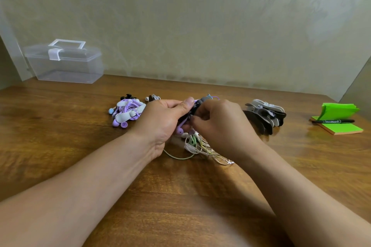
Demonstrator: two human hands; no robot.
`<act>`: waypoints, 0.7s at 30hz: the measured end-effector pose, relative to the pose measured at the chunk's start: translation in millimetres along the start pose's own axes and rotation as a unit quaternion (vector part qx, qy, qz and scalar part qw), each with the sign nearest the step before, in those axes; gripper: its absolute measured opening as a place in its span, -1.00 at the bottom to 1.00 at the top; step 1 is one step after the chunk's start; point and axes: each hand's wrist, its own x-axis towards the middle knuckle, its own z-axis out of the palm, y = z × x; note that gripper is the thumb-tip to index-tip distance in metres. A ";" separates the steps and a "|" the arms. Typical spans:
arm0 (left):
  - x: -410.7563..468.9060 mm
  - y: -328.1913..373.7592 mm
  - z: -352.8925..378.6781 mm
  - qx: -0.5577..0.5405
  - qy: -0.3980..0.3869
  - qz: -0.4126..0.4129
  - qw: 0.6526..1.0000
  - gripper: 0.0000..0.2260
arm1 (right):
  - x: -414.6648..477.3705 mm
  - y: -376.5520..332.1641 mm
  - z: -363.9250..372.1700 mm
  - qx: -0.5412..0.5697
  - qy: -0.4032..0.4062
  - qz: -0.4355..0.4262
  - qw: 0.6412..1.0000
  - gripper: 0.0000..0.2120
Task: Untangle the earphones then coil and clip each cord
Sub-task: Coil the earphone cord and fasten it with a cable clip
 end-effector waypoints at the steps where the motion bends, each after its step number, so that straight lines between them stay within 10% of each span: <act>1: -0.1 1.2 0.7 -0.011 0.001 -0.004 1.000 -0.76 | 0.9 2.4 -2.7 0.061 -0.007 0.011 0.998 -0.87; 11: 2.1 9.3 0.0 -0.085 -0.004 -0.031 0.996 -0.75 | 0.6 15.2 -3.3 0.186 0.017 -0.060 0.981 -0.91; 21: -0.8 4.6 6.7 -0.065 -0.003 -0.024 0.998 -0.73 | 0.0 -13.9 2.7 -0.175 0.051 -0.067 0.981 -0.74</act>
